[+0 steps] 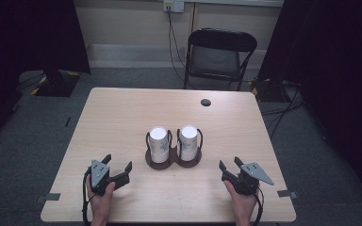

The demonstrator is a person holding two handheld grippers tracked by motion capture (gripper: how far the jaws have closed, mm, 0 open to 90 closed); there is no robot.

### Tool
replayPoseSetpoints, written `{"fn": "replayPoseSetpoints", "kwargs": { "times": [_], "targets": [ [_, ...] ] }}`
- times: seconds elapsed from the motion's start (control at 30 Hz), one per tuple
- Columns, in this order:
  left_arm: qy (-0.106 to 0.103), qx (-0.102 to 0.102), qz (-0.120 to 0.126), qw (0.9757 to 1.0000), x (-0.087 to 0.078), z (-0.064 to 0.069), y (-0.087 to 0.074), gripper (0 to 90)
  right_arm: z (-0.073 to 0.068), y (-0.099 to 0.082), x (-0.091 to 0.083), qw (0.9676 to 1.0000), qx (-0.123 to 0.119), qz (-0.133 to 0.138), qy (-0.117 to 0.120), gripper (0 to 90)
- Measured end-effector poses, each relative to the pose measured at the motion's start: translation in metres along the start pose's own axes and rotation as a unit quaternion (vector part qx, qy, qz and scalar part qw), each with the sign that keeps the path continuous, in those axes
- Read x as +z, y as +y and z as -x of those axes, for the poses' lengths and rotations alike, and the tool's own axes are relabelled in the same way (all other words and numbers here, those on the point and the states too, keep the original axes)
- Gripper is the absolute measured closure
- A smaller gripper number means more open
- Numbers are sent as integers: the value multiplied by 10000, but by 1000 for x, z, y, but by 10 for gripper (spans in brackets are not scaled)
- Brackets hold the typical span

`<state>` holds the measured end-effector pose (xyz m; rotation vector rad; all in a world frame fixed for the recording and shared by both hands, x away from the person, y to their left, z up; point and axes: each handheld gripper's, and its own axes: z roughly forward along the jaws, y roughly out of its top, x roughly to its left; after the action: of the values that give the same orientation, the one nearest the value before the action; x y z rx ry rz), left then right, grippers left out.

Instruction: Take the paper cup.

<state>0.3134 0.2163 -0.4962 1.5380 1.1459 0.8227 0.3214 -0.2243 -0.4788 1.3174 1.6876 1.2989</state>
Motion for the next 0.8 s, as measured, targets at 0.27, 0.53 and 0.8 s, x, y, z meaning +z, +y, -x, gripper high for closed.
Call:
{"fn": "replayPoseSetpoints", "kwargs": {
  "times": [0.27,0.53,0.8],
  "targets": [
    [-4,0,3,10000,0,0,0,156,-13,20,5,9992,-77,142,378,333],
    [-37,-2,5,10000,0,0,0,157,-23,35,9,9963,-138,291,791,357],
    [-13,22,1,10000,0,0,0,158,-28,50,13,9944,-260,348,960,359]
  ]
}}
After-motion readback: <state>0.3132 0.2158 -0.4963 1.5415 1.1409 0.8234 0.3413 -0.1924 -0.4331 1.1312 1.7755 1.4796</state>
